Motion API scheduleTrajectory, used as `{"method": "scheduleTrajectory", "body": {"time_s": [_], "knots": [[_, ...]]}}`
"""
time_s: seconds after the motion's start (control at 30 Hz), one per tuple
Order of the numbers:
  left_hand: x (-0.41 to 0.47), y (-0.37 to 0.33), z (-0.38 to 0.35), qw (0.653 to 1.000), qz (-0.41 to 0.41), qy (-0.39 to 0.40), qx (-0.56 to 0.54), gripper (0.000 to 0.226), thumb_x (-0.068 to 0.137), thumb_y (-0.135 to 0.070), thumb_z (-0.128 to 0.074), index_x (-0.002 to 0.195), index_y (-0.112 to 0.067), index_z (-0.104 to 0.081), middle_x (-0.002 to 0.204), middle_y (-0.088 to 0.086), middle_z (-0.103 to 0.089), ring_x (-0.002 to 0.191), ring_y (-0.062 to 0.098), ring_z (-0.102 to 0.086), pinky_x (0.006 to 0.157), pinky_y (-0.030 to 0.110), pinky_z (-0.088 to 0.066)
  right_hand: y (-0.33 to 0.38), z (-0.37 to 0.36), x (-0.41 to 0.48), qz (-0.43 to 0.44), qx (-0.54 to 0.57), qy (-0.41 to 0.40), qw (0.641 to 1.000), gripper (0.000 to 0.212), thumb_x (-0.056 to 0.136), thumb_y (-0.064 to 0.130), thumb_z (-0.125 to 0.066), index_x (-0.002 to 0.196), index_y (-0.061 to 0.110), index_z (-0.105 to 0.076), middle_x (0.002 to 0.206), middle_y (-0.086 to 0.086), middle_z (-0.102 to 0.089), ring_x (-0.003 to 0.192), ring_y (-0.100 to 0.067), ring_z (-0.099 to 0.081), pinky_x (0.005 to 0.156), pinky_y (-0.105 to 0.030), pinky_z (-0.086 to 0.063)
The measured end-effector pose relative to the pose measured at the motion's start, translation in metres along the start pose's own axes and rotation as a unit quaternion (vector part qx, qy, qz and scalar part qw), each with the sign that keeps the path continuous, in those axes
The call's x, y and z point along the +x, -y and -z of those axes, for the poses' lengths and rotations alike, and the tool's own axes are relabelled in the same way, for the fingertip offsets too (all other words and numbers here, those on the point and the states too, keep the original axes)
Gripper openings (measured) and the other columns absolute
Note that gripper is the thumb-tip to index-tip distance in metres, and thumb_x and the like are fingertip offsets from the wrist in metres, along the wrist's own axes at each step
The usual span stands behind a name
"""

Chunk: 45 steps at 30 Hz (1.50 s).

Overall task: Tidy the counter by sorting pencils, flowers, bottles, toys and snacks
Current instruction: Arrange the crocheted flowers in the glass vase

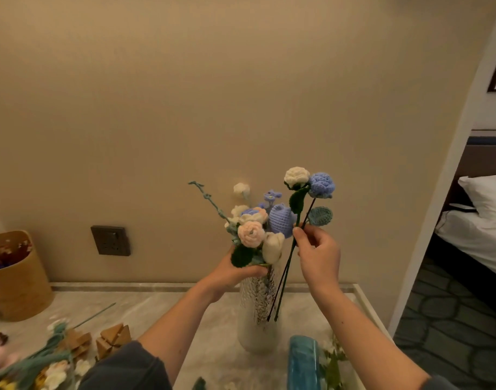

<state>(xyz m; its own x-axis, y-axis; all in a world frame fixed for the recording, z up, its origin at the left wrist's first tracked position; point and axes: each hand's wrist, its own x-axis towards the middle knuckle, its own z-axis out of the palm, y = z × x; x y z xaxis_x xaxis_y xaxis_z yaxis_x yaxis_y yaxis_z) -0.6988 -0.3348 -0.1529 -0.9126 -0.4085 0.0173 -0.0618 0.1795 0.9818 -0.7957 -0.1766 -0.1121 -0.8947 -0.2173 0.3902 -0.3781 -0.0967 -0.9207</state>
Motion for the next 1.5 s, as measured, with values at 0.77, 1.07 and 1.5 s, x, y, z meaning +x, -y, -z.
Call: {"method": "scheduleTrajectory", "body": {"time_s": [0.77,1.07,1.5], "knots": [[0.001,-0.046,-0.031,0.972,-0.131,-0.187,-0.056,0.039,0.075,-0.014,-0.08,0.104,-0.032,-0.062,0.101,-0.013,-0.066,0.087,-0.015,-0.06,0.073,0.003,-0.047,0.046,-0.011,0.018,-0.111,0.224,0.141,0.958,0.013,0.095,0.012,-0.06,0.086,0.011,-0.07,0.076,-0.004,-0.073,0.077,-0.013,-0.069,0.066,-0.019,-0.053],[0.004,-0.037,-0.024,0.96,-0.046,-0.23,-0.152,0.046,0.071,-0.025,-0.083,0.114,-0.025,-0.066,0.104,-0.008,-0.07,0.098,0.007,-0.063,0.085,0.027,-0.049,0.044,-0.01,0.011,-0.097,0.156,0.158,0.97,0.012,0.094,0.013,-0.061,0.089,0.013,-0.071,0.079,-0.005,-0.074,0.081,-0.016,-0.07,0.084,-0.03,-0.056],[0.015,-0.029,-0.031,0.94,-0.019,-0.296,-0.169,0.021,0.074,-0.027,-0.081,0.091,-0.02,-0.071,0.084,-0.012,-0.073,0.086,0.005,-0.065,0.075,0.025,-0.047,0.099,0.005,0.042,0.05,0.245,-0.048,0.967,0.016,0.096,0.013,-0.06,0.082,0.015,-0.068,0.071,0.0,-0.071,0.067,-0.016,-0.071,0.061,-0.026,-0.057]]}}
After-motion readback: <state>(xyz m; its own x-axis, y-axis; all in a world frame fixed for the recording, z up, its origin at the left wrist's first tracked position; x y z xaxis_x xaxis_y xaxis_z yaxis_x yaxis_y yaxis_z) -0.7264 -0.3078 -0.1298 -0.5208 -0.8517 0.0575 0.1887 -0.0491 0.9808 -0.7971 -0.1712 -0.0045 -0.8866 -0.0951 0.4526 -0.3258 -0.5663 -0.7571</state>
